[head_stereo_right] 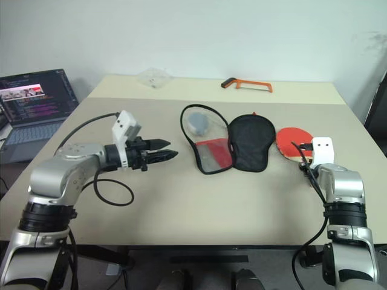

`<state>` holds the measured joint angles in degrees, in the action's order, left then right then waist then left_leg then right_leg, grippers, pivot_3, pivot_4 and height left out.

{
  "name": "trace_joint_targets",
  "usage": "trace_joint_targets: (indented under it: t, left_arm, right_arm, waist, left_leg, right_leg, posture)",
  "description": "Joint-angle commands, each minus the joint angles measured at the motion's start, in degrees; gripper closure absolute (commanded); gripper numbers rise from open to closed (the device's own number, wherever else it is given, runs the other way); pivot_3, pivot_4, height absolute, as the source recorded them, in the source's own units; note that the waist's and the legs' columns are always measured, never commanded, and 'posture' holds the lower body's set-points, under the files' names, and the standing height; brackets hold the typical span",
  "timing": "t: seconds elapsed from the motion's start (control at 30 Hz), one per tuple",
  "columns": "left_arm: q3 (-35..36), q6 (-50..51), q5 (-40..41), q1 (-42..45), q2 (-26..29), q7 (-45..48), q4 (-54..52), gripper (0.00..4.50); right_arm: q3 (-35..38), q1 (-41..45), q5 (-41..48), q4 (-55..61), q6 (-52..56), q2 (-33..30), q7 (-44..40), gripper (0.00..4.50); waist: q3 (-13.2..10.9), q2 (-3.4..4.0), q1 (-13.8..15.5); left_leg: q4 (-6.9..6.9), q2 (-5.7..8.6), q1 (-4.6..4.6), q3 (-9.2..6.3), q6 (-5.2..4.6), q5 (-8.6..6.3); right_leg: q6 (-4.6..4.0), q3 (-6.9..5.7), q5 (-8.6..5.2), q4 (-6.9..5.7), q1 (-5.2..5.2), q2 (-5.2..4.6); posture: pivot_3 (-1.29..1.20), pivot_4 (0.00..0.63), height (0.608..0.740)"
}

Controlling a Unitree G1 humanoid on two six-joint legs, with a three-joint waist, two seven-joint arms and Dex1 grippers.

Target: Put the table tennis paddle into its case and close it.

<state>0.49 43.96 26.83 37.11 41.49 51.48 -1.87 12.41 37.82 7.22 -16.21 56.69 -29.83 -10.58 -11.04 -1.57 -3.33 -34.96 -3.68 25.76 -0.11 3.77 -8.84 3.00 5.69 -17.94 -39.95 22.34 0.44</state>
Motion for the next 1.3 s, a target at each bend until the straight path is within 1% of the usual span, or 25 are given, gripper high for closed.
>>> trace_joint_targets:
  t: [0.03, 0.17, 0.27, 0.4, 0.5, 0.57, 0.7, 0.93, 1.2, 1.3]
  left_arm:
    - [2.2, 0.3, 0.4, -0.1, 0.7, -0.9, -2.3, 1.96]
    - [2.3, 0.5, 0.5, -0.3, 0.7, -1.4, -2.4, 1.96]
    - [2.1, 0.5, 0.4, -0.4, 0.4, -1.8, -2.6, 1.96]
    - [2.0, 0.6, 0.4, -0.3, 0.2, -2.2, -2.6, 1.96]
    - [1.7, 0.5, 0.0, -0.2, 0.0, -2.7, -2.3, 1.96]
    - [1.9, 0.7, 0.1, -0.3, -0.1, -3.1, -2.6, 1.96]
    - [2.5, 1.4, 0.8, -1.3, 0.1, -3.7, -3.8, 1.96]
    - [3.1, 2.6, 1.1, -2.6, -0.1, -4.7, -5.6, 1.96]
    - [3.0, 3.0, 1.1, -2.5, -0.1, -5.0, -5.8, 1.96]
    - [2.8, 3.0, 1.1, -2.3, -0.2, -5.1, -5.7, 1.96]
  right_arm:
    - [2.0, 3.3, 0.0, 5.2, 2.0, -1.1, 1.9, 3.37]
    - [1.9, 7.1, -0.2, 10.5, 5.4, -1.1, 4.1, 3.37]
    - [0.7, 10.7, -0.4, 13.2, 6.9, 1.5, 6.4, 3.37]
    - [0.3, 15.7, -0.4, 12.6, 6.6, 10.1, 11.5, 3.37]
    - [-0.3, 18.0, -1.3, 10.4, 5.3, 18.8, 16.7, 3.37]
    - [0.0, 19.3, -1.8, 8.7, 5.7, 23.5, 19.9, 3.37]
    - [0.6, 20.8, -2.8, 6.1, 6.7, 28.5, 24.1, 3.37]
    - [2.5, 21.5, -2.9, 1.9, 6.0, 30.8, 29.3, 3.37]
    - [3.2, 21.9, -2.8, -2.9, 3.0, 31.8, 31.7, 3.37]
    - [3.4, 23.1, -2.9, -8.0, -0.8, 31.6, 32.2, 3.37]
  waist:
    - [0.0, 0.01, 0.0]
    - [0.0, 0.05, -0.1]
    - [0.0, 0.05, -0.1]
    - [0.0, 0.05, -0.5]
    - [0.0, 0.05, -0.5]
    - [0.0, 0.05, -0.4]
    - [0.0, 0.05, 0.2]
    - [0.0, 0.05, 0.4]
    - [0.0, 0.05, -0.1]
    - [0.0, 0.05, -0.1]
  left_leg:
    - [0.0, 0.0, 0.0, 0.0, 0.0, 0.0]
    - [0.03, 0.0, 0.04, 0.02, 0.0, 0.0]
    - [0.07, -0.01, 0.04, 0.02, 0.0, 0.0]
    - [0.08, -0.03, 0.03, 0.01, 0.0, 0.0]
    - [0.08, -0.03, 0.04, 0.0, 0.0, 0.0]
    - [0.08, -0.02, 0.09, 0.0, 0.0, 0.0]
    - [0.09, -0.01, 0.25, 0.0, 0.01, 0.0]
    - [0.1, 0.0, 0.25, -0.01, 0.0, 0.0]
    - [0.13, -0.01, 0.24, -0.01, 0.0, 0.0]
    - [0.13, -0.01, 0.24, 0.0, 0.0, 0.0]
  right_leg:
    - [0.0, 0.0, 0.0, 0.0, 0.01, 0.0]
    - [0.0, 0.03, 0.0, 0.0, 0.08, 0.0]
    - [-0.01, 0.02, 0.0, -0.01, 0.11, 0.01]
    - [-0.02, 0.02, 0.0, -0.03, 0.11, 0.03]
    - [-0.02, 0.01, 0.0, -0.05, 0.12, 0.03]
    - [-0.02, -0.01, 0.0, -0.03, 0.14, 0.02]
    - [-0.03, -0.04, 0.0, -0.05, 0.32, -0.02]
    - [-0.05, -0.08, 0.02, -0.07, 0.32, -0.05]
    - [-0.06, -0.06, 0.02, -0.06, 0.33, -0.03]
    - [-0.06, -0.06, 0.02, -0.07, 0.34, -0.03]
  posture:
    - [0.0, 0.15, 0.74]
    - [0.0, 0.15, 0.74]
    - [0.0, 0.15, 0.74]
    - [0.0, 0.15, 0.74]
    - [0.0, 0.15, 0.74]
    - [0.0, 0.15, 0.74]
    - [0.0, 0.15, 0.74]
    - [0.0, 0.15, 0.74]
    - [0.0, 0.15, 0.74]
    - [0.0, 0.15, 0.74]
